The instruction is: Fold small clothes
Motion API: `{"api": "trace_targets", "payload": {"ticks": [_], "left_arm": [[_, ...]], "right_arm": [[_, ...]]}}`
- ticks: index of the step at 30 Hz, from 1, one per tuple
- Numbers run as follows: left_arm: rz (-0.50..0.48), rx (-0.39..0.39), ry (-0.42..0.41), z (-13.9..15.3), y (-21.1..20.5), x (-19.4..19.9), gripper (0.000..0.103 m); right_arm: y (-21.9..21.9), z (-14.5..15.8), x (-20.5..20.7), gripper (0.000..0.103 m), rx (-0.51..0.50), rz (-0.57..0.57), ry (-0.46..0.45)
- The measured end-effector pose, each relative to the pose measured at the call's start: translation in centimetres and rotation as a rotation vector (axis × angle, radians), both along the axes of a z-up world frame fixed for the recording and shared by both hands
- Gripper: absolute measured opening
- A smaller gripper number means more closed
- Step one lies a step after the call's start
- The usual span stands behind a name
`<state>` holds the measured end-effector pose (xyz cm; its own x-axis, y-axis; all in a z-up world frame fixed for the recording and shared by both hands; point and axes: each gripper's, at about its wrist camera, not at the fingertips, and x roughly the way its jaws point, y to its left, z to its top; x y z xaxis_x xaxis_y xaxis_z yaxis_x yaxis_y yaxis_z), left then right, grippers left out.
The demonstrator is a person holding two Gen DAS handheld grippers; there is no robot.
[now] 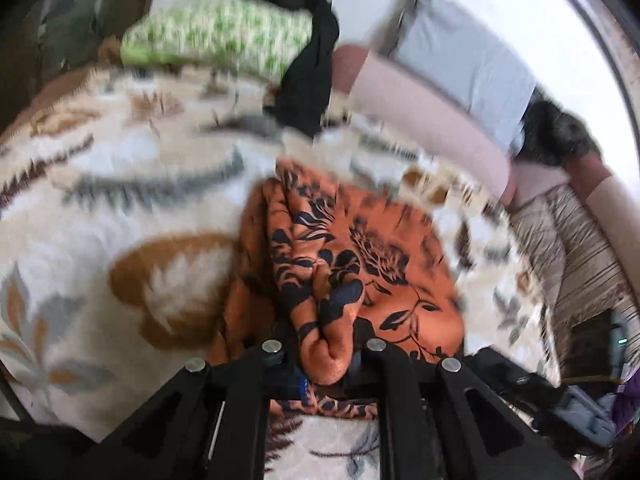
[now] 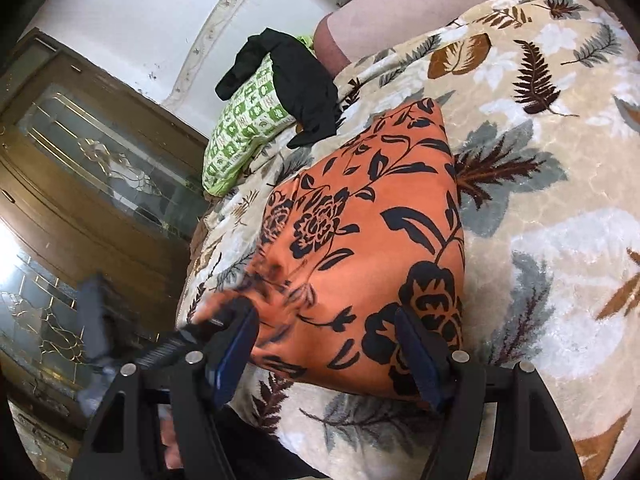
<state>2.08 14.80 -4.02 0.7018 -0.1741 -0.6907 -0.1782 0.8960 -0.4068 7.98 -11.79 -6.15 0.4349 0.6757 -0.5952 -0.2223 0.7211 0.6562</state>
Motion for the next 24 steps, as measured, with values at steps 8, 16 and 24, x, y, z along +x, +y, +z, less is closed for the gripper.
{"api": "trace_targets", "payload": {"ticks": [8,16,24], "left_arm": [[0.036,-0.094,0.200,-6.3,2.4,0.7,0.016],[0.038,-0.144,0.194,-6.1,3.5,0.4,0.025],[0.032,0.098,-0.027,1.4,0.8,-0.4,0.048]], "right_arm": [[1.9,0.0,0.8,0.073,-0.054,0.048,0.011],[4.6,-1.3,2.3,0.074,-0.041,0.169,0.078],[2.6,-2.9,3.8,0.074,0.061,0.140,0.172]]}}
